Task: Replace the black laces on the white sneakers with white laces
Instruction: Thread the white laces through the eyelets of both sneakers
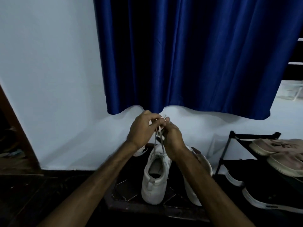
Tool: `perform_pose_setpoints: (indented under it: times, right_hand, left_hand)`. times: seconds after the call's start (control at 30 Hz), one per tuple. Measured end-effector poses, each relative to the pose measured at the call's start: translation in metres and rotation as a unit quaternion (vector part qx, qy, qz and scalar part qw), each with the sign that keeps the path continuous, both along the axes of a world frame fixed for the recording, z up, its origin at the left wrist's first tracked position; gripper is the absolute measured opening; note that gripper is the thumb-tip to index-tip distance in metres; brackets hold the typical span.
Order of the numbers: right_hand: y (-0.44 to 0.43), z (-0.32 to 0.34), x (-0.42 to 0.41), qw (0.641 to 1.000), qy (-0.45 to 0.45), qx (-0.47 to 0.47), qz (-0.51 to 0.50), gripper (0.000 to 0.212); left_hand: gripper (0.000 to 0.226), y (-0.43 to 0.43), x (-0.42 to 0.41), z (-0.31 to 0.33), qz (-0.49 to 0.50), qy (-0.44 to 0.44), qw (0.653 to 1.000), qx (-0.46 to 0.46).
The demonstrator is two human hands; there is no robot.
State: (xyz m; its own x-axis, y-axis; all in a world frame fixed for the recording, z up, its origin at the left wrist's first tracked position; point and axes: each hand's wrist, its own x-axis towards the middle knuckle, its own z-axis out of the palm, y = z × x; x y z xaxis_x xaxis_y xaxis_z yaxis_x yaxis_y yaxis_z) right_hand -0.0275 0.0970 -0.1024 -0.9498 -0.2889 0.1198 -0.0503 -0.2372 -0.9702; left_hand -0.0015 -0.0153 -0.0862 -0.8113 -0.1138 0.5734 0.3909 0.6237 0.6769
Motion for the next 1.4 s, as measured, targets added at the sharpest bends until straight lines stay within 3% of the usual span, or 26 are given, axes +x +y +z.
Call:
perform_pose_setpoints:
  times: [0.13,0.23,0.33,0.43,0.53,0.6,0.7,0.8,0.87,0.9,0.93,0.97,1.03,1.13,1.2,1.33,1.4]
  right_hand:
    - [-0.006,-0.015,0.004,0.993,-0.087,-0.075,0.016,0.036]
    - [0.008,-0.013,-0.011,0.966,-0.188,-0.177,-0.027,0.03]
    - [0.019,-0.014,-0.025,0.942,-0.245,-0.225,-0.044,0.033]
    - [0.022,-0.014,-0.026,0.949,-0.242,-0.202,-0.003,0.035]
    - [0.022,-0.009,-0.023,0.964,-0.221,-0.143,0.046,0.043]
    - [0.021,-0.006,-0.02,0.965,-0.217,-0.137,0.053,0.05]
    - [0.02,-0.007,-0.012,0.962,-0.222,-0.159,0.017,0.045]
    - [0.018,-0.013,0.005,0.957,-0.213,-0.198,-0.014,0.039]
    - [0.018,-0.019,0.023,0.96,-0.19,-0.203,0.017,0.036]
    - [0.019,-0.025,0.033,0.978,-0.137,-0.149,0.043,0.034]
    - [0.021,-0.032,0.042,0.996,-0.047,-0.032,0.07,0.033]
    - [0.022,-0.039,0.048,0.987,0.063,0.12,0.088,0.033]
    - [0.027,-0.043,0.051,0.896,0.247,0.357,0.097,0.033]
    - [0.025,-0.034,0.041,0.747,0.354,0.544,0.143,0.021]
    - [0.02,-0.03,0.036,0.681,0.345,0.625,0.163,0.022]
    - [0.019,-0.034,0.032,0.589,0.29,0.717,0.236,0.033]
    - [0.016,-0.037,0.031,0.515,0.283,0.771,0.243,0.035]
  left_hand:
    - [0.023,-0.001,0.01,-0.003,0.046,0.014,0.997,0.055]
    - [0.027,0.003,0.027,-0.014,0.063,0.005,0.995,0.072]
    - [0.029,-0.002,0.037,-0.037,0.04,-0.103,0.989,-0.097]
    - [0.033,0.002,0.039,-0.051,-0.035,-0.249,0.94,-0.228]
    - [0.055,0.02,0.032,-0.063,0.028,-0.235,0.898,-0.371]
    - [0.063,0.032,0.029,-0.069,0.083,-0.237,0.88,-0.404]
    - [0.049,0.042,0.023,-0.08,0.148,-0.225,0.881,-0.389]
    - [0.027,0.04,0.022,-0.083,0.16,-0.175,0.925,-0.297]
    - [0.026,0.026,0.028,-0.077,0.16,-0.16,0.949,-0.219]
    - [0.027,0.018,0.031,-0.074,0.152,-0.151,0.959,-0.185]
    - [0.027,0.01,0.033,-0.072,0.134,-0.139,0.968,-0.159]
    - [0.026,0.004,0.035,-0.07,0.109,-0.132,0.975,-0.145]
    - [0.026,0.0,0.037,-0.067,0.076,-0.139,0.974,-0.164]
    - [0.025,-0.002,0.036,-0.07,0.079,-0.145,0.968,-0.187]
    - [0.024,-0.005,0.033,-0.074,0.082,-0.137,0.968,-0.195]
    - [0.041,-0.011,0.023,-0.078,0.057,-0.167,0.974,-0.144]
    - [0.049,-0.01,0.021,-0.077,0.046,-0.178,0.976,-0.115]
